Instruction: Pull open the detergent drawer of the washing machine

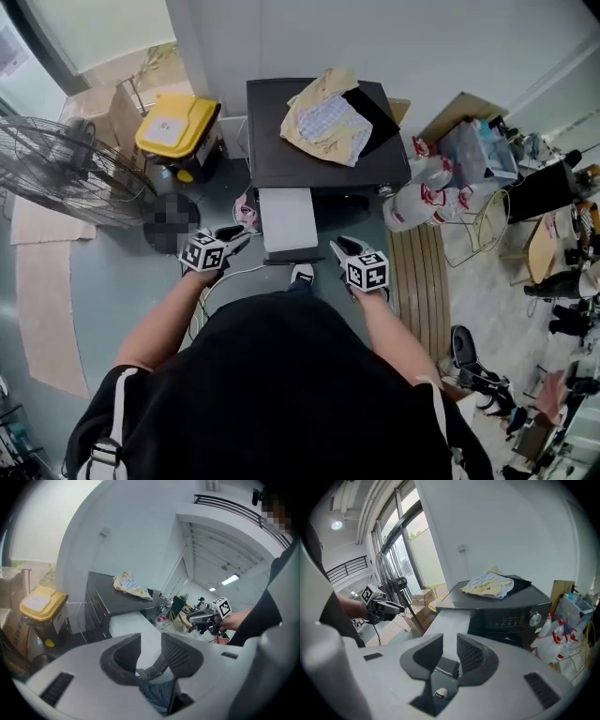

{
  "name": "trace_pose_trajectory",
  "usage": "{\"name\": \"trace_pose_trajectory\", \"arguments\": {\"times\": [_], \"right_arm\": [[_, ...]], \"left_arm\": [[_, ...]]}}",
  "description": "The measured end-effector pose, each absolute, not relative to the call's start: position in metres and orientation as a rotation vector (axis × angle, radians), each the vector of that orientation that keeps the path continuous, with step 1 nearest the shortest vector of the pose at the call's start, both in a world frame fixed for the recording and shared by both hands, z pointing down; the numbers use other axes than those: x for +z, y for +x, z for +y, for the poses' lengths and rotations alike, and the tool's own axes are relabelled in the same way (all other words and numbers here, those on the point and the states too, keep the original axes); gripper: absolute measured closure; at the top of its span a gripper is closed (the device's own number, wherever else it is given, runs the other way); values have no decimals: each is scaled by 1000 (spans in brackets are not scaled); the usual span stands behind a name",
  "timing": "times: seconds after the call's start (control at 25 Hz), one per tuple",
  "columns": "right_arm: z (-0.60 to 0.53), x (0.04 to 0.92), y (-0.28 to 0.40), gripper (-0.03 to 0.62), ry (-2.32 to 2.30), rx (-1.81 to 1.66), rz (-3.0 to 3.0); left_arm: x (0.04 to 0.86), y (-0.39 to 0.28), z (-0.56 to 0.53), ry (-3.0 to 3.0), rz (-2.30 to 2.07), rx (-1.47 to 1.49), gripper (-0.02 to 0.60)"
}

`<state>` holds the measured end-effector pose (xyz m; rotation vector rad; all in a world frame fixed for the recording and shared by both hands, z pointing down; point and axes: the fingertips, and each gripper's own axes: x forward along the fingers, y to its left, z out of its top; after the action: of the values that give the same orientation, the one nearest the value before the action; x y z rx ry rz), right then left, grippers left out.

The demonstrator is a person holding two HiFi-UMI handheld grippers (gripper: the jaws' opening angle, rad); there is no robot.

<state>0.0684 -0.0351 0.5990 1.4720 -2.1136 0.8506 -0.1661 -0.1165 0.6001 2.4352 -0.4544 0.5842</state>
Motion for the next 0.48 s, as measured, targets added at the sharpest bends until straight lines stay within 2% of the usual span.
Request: {"name": "trace_pose_trajectory", "arguments": {"times": [0.48], "right_arm": [[-67, 517, 49, 503, 1538, 573, -2205]], "left_arm": [[527, -170, -147, 2647, -526, 502, 442]]}}
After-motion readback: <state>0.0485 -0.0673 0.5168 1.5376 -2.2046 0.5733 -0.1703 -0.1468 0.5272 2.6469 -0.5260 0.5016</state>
